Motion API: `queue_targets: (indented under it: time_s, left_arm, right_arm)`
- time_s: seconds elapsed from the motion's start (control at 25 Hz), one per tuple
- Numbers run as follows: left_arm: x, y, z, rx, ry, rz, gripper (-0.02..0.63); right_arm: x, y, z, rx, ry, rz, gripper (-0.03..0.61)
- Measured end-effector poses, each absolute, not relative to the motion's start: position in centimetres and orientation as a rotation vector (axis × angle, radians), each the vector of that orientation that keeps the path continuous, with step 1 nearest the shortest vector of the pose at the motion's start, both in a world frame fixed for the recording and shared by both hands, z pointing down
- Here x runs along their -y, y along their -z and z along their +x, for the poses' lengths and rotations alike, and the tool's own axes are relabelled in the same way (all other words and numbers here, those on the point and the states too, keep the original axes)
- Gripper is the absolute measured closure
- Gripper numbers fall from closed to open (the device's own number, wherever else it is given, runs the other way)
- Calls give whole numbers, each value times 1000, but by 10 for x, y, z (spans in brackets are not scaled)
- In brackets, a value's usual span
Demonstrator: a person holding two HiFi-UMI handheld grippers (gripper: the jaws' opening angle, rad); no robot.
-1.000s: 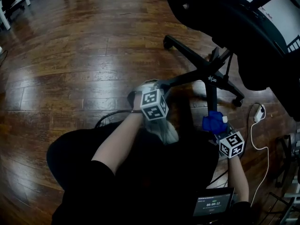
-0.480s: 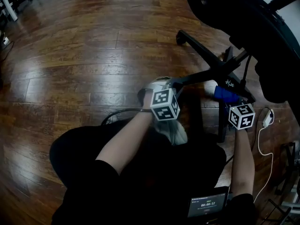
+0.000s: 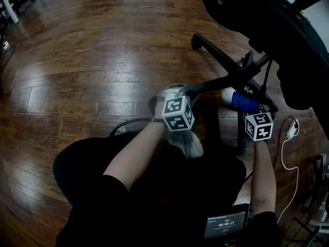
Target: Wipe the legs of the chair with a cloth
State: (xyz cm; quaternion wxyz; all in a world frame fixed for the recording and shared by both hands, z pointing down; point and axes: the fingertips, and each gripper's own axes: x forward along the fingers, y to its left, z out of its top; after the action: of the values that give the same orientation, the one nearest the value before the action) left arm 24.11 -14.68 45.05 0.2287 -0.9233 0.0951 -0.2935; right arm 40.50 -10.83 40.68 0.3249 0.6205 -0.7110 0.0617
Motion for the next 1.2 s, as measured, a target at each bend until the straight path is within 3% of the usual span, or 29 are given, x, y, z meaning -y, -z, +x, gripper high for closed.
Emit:
queue_targets:
  time_s: [0.48,1.2]
  left_arm:
    - [148,-452,240,-273,814,-2538,613]
    - [146,-448,244,-235,797,-2564,613]
  right_arm:
    - [-34,-441,375,2041,-419,1552,505]
    - [133,-401,412,1948,-184,1566,505]
